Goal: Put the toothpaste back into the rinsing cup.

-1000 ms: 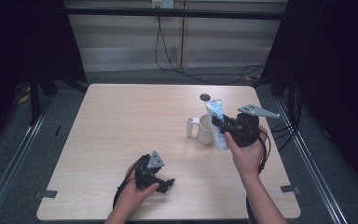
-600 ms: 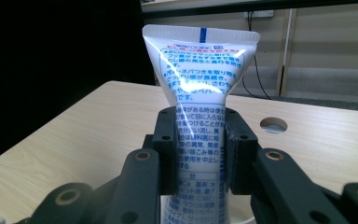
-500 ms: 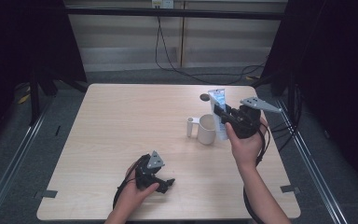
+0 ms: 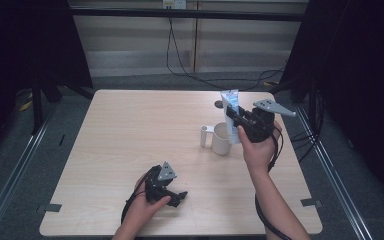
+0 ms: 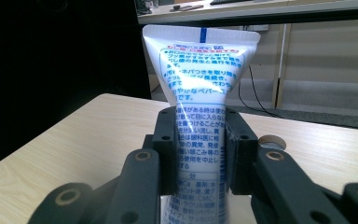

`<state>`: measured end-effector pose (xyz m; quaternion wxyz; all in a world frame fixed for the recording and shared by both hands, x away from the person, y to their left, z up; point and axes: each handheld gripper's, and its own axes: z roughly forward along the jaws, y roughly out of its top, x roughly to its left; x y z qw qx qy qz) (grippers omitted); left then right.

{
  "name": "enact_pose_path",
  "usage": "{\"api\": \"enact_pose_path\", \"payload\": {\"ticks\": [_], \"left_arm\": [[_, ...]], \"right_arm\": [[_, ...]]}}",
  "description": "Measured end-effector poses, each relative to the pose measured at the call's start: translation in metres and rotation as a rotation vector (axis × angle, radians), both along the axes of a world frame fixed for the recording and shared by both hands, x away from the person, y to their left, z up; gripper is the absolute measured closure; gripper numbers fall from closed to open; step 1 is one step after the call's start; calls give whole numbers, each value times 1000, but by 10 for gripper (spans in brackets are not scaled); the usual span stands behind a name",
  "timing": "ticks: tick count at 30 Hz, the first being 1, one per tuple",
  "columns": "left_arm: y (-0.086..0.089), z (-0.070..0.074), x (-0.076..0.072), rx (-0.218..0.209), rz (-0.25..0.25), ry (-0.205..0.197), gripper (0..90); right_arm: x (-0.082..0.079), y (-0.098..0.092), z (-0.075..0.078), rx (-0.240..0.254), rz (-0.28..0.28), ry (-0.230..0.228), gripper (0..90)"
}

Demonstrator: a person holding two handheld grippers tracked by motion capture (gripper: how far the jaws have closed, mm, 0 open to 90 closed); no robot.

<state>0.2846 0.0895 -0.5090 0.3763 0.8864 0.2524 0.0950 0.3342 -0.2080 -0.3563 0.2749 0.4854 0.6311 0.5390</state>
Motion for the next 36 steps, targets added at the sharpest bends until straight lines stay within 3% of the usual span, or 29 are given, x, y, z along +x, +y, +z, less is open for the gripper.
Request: {"api": "enact_pose_path", "payload": {"ticks": [11, 36], "left_arm": [[0, 0, 0, 0, 0, 0, 92], [0, 0, 0, 0, 2, -1, 93]], "right_arm": [[20, -1, -5, 10, -13, 12, 702], [52, 5, -25, -38, -30, 45, 698]]}}
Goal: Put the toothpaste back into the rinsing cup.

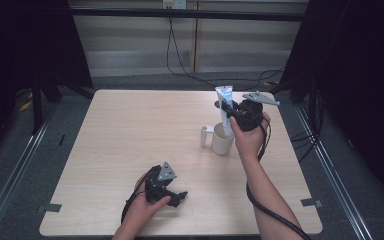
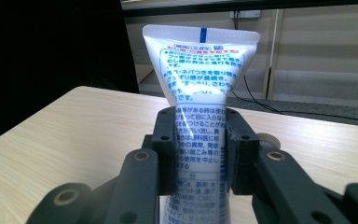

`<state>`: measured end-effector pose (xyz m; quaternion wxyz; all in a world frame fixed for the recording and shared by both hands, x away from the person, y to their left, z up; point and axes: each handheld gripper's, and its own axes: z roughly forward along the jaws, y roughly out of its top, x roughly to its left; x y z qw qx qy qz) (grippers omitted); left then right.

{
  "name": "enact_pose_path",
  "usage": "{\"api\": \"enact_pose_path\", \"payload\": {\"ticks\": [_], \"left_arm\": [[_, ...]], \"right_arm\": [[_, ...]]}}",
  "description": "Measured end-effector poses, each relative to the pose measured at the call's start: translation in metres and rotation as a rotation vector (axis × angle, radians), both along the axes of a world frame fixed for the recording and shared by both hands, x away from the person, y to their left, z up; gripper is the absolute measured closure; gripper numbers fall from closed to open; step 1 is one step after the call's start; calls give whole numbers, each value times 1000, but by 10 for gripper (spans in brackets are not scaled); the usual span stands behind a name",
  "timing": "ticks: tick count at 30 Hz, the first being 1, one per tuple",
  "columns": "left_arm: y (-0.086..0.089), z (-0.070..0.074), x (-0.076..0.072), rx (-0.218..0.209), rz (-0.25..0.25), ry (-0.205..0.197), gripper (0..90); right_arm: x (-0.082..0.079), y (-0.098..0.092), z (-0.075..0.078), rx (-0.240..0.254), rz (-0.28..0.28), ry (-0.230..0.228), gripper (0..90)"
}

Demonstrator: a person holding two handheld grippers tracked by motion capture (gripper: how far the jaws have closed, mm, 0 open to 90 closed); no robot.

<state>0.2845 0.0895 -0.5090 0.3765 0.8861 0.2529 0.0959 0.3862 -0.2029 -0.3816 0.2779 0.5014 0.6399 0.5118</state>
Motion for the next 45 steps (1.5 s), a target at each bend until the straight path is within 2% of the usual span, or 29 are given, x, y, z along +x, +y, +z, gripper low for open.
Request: {"api": "enact_pose_path", "payload": {"ticks": [8, 18, 45], "left_arm": [[0, 0, 0, 1, 0, -1, 94], [0, 0, 0, 0, -2, -2, 97], [0, 0, -1, -6, -1, 0, 103]], "right_arm": [[6, 3, -7, -9, 0, 7, 695], [13, 5, -18, 3, 19, 8, 690], [18, 6, -37, -11, 18, 10, 679]]}}
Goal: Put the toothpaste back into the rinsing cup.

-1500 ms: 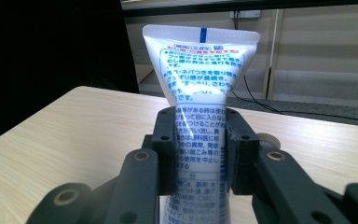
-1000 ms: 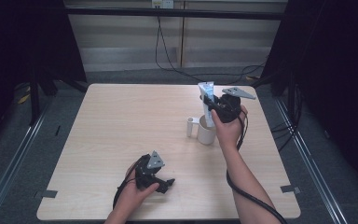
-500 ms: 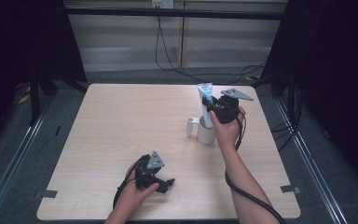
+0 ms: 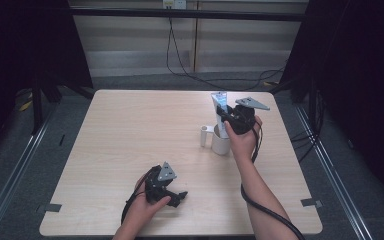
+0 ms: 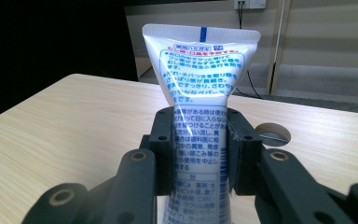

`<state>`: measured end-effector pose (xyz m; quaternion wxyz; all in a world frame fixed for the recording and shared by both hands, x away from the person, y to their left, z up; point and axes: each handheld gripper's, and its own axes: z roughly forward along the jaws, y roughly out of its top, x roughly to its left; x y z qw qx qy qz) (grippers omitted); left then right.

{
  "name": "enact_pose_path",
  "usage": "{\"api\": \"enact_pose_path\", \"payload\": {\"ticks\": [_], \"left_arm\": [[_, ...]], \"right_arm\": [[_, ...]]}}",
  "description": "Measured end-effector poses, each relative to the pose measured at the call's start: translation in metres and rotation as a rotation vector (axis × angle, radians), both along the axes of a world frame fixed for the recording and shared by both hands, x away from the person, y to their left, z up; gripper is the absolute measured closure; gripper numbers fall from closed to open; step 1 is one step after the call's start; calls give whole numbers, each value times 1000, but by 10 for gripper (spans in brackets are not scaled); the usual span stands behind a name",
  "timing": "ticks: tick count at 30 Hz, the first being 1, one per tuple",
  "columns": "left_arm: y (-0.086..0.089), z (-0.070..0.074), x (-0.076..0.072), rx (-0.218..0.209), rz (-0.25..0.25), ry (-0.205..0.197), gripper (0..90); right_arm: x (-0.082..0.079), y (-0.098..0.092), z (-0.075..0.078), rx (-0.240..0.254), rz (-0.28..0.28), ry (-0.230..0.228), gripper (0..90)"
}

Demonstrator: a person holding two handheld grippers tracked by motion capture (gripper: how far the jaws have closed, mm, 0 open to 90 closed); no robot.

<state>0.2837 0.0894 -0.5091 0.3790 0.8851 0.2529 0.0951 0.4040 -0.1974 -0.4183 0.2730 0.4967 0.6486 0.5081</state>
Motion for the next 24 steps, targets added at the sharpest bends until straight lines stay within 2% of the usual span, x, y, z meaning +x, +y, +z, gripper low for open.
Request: {"api": "enact_pose_path", "payload": {"ticks": [13, 24], "left_arm": [[0, 0, 0, 1, 0, 1, 103], [0, 0, 0, 1, 0, 1, 103]], "right_arm": [[-2, 1, -7, -10, 13, 5, 672], [-11, -1, -10, -10, 14, 4, 670]]}}
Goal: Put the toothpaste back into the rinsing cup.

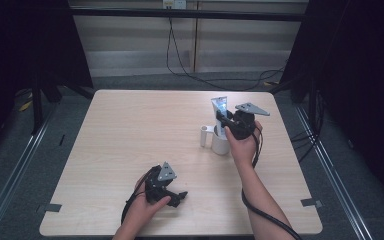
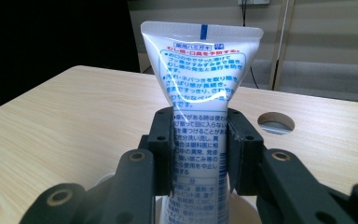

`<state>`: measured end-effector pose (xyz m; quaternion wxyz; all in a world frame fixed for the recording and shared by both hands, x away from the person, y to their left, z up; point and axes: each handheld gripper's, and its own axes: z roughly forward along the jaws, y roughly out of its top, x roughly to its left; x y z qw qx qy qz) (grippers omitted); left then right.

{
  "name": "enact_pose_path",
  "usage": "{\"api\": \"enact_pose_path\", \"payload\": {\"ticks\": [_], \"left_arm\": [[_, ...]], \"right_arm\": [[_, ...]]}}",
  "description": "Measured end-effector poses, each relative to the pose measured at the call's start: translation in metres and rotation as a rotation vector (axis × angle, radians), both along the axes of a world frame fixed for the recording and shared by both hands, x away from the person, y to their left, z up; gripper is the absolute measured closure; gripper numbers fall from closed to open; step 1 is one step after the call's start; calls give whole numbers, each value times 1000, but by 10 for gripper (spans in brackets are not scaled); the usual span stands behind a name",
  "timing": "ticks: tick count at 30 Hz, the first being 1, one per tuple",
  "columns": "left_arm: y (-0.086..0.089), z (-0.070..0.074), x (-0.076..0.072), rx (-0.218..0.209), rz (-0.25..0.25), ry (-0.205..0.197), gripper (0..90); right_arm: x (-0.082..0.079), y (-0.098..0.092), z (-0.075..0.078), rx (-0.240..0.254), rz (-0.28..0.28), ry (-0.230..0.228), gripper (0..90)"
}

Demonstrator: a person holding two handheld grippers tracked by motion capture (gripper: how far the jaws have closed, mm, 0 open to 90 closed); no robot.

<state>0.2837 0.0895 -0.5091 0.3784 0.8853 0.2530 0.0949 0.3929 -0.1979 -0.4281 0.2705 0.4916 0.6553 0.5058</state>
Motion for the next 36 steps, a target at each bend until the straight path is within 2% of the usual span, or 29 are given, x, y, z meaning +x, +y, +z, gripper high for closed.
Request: {"api": "enact_pose_path", "payload": {"ticks": [5, 9, 19, 36], "left_arm": [[0, 0, 0, -1, 0, 0, 103], [0, 0, 0, -2, 0, 0, 103], [0, 0, 0, -1, 0, -1, 103], [0, 0, 0, -1, -1, -1, 103]], "right_arm": [[-2, -1, -1, -7, 2, -2, 669], [-4, -1, -2, -32, 3, -5, 667], [-12, -1, -12, -62, 12, 31, 666], [-16, -5, -12, -69, 20, 51, 666]]}}
